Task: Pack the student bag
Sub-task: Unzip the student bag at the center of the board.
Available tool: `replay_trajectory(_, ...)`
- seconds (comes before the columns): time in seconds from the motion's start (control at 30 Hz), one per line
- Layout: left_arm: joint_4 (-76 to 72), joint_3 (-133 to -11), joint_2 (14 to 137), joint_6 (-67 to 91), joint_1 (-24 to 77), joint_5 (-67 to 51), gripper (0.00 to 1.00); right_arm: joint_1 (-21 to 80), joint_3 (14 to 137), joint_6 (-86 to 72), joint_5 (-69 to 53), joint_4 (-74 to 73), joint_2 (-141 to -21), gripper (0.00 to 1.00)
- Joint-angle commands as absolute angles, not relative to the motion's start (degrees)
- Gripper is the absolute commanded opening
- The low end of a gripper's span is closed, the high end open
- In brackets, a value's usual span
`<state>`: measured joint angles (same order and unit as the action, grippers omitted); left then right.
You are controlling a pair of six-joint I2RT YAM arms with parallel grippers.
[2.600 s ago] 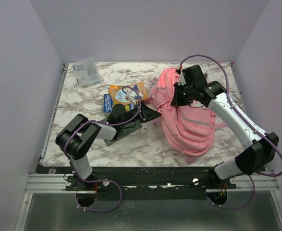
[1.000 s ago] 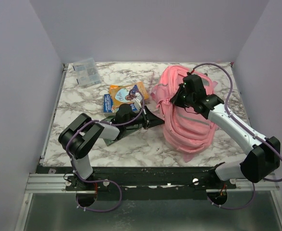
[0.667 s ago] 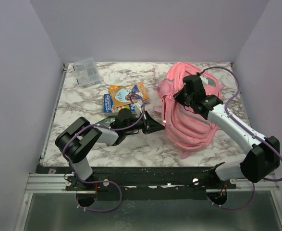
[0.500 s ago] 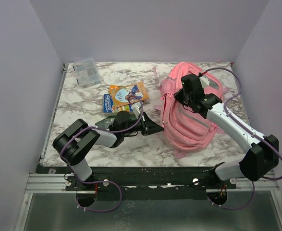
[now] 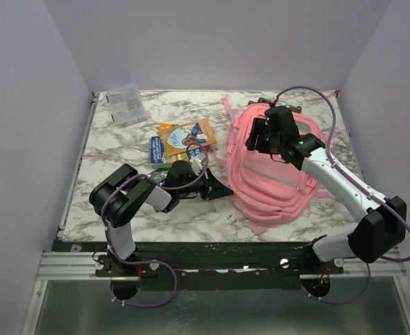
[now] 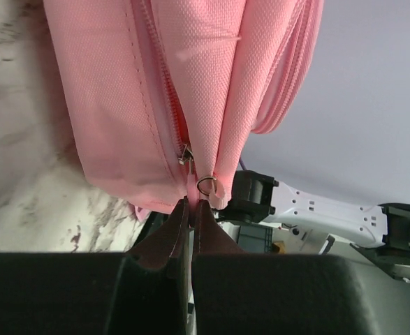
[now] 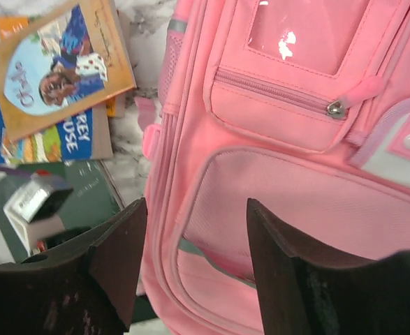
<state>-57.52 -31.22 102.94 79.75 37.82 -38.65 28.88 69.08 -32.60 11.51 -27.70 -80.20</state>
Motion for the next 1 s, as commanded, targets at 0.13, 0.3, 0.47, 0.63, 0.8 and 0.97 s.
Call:
replay_trajectory(0.13, -60.04, -31.75, 105.16, 77.7, 36.3, -42.32, 0.0, 34.89, 75.84, -15.9, 0.65, -47.11, -81.43, 0.65)
replay_trajectory(0.3, -60.06, -30.94, 104.64, 77.78, 36.12, -42.02, 0.0, 42.44, 74.86, -19.86, 2.13, -45.9, -84.33, 0.63)
replay_trajectory(0.47, -60.18, -30.01, 103.74, 77.78, 35.74, -41.99, 0.0, 47.08, 74.44, -20.86, 8.21, -46.16, -89.1, 0.53)
replay_trajectory(0.63, -60.24, -28.88, 103.33, 77.43, 35.18, -42.01, 0.0, 49.39, 71.78, -17.45, 15.53, -44.92, -89.82, 0.55)
replay_trajectory(0.8, -60.34, -28.48, 103.28, 77.43, 34.65, -42.33, 0.0, 50.31, 69.22, -12.79, 15.28, -43.81, -90.04, 0.58)
replay_trajectory(0.97, -60.44, -28.76, 103.13, 77.52, 34.63, -42.6, 0.0, 51.63, 66.16, -11.35, 14.4, -41.33, -90.58, 0.64)
